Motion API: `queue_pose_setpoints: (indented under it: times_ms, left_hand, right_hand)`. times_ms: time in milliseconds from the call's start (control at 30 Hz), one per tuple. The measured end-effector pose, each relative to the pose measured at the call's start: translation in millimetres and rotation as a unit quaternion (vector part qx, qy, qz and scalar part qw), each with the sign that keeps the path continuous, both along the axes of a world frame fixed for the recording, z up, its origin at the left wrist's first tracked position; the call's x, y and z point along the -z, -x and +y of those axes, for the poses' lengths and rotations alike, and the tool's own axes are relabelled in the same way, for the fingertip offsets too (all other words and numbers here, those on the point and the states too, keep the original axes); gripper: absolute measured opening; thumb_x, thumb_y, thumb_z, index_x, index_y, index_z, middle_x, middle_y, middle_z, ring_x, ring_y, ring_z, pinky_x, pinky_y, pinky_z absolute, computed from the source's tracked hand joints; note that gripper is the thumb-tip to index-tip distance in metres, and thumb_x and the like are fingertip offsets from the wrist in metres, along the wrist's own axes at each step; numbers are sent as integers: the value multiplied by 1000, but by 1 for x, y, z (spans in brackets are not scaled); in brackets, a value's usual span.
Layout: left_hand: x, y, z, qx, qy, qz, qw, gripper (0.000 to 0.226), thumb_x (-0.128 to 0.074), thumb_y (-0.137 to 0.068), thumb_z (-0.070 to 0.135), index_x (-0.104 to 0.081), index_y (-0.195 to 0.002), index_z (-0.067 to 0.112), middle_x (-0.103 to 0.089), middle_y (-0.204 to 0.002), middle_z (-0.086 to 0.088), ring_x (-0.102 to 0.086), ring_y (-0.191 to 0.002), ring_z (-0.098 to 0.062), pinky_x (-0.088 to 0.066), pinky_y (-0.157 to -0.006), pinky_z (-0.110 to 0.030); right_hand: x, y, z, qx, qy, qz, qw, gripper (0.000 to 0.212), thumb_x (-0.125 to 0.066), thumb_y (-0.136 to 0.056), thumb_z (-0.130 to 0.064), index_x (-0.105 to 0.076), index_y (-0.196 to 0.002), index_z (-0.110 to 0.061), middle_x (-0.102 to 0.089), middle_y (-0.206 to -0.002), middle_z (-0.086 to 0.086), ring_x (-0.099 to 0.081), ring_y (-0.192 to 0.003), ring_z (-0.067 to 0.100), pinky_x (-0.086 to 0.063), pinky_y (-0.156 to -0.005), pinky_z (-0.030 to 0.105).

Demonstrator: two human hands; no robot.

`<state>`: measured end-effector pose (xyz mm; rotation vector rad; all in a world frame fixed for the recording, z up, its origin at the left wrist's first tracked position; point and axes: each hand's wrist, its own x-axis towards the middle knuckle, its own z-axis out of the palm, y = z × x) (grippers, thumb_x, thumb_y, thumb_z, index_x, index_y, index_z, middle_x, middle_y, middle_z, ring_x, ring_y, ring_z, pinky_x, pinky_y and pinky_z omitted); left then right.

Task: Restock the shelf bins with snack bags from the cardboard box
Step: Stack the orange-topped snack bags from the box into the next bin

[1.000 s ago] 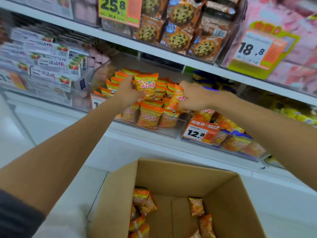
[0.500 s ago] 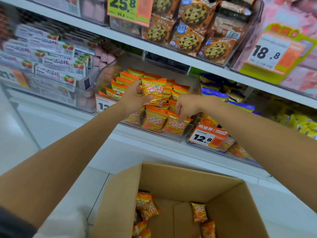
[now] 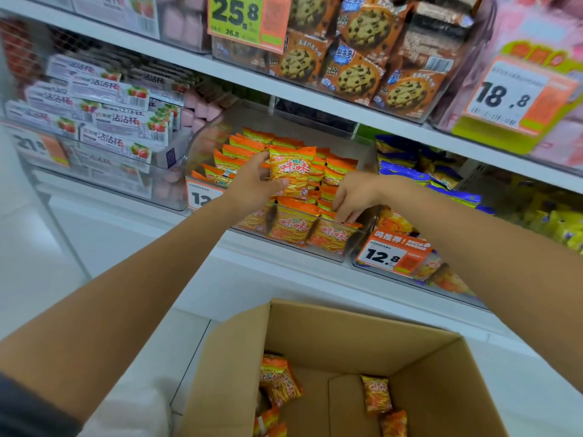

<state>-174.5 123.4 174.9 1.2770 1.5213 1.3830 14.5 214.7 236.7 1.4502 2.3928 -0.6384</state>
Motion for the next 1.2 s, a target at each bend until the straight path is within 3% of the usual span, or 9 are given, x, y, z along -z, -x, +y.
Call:
queue_pose_setpoints:
  times_ms: [167,300,433,567,633,700,833,1033,1200]
  left_hand:
    - [-8,-5,-4,-10,4,-20,1000,60,-68,-91,12,-38,-142,9,-53,-138,-12,-50,-128,-26,-52,-94,-37]
    - [-10,-2,-3,-2,-1,9,1000,34,-65,-93,10,-53,-125,10,-63,-115,-4,-60,-112,-22,-56,-80,-28]
    - [-10,28,13,-51,-4,83,995,56,-61,-93,10,-41,-145,13,-49,-142,-5,-51,-122,-19,-47,-94,-32]
    - [-6,79,49,-86,7,263,961,47,-49,-98,12,-43,-144,21,-54,-139,-6,-58,-73,-17,-45,-62,-26]
    - [-1,94,69,-58,32,328,942,47,-47,-100,14,-40,-147,17,-49,-142,-12,-61,-95,-26,-48,-71,-29]
    - [8,98,84,-12,64,403,913,45,-45,-102,19,-38,-145,6,-40,-147,-17,-46,-127,-32,-40,-97,-33]
    - [28,104,98,29,90,500,861,44,-38,-104,31,-42,-135,0,-46,-139,-20,-41,-130,-33,-33,-104,-37]
    - [31,104,98,31,80,522,849,54,-36,-104,36,-32,-147,4,-33,-155,-15,-28,-144,-25,-24,-115,-36]
    - [28,103,96,24,70,517,853,57,-37,-104,37,-27,-150,5,-29,-158,-14,-25,-146,-25,-23,-117,-34]
  right_hand:
    - [-8,4,-23,84,93,347,929,58,-73,-84,-14,-46,-135,-23,-66,-110,-5,-64,-95,8,-50,-92,31]
    - [12,27,-22,130,99,447,879,48,-77,-80,-13,-57,-124,-15,-69,-115,5,-65,-108,24,-49,-101,44]
    - [28,54,2,187,48,496,847,72,-81,-77,-24,-48,-139,-8,-60,-129,5,-60,-115,23,-47,-103,44]
    - [40,91,46,198,0,522,830,56,-78,-80,-25,-56,-129,-7,-66,-118,2,-64,-107,20,-48,-101,43]
    - [44,113,71,218,-42,525,822,45,-77,-82,-26,-60,-120,-8,-68,-113,3,-65,-103,21,-49,-99,42]
    - [47,135,93,240,-52,519,819,41,-75,-83,-33,-62,-115,-12,-67,-112,3,-64,-104,21,-50,-98,39]
    - [53,176,138,185,-84,524,827,26,-71,-83,-27,-66,-106,-16,-70,-111,8,-66,-100,23,-54,-92,38]
    - [80,205,162,163,-208,438,859,25,-68,-87,-32,-68,-99,-10,-71,-98,8,-67,-89,26,-42,-63,24]
    - [79,204,165,171,-199,412,873,35,-66,-88,-40,-68,-107,-11,-71,-103,7,-67,-94,26,-39,-67,24]
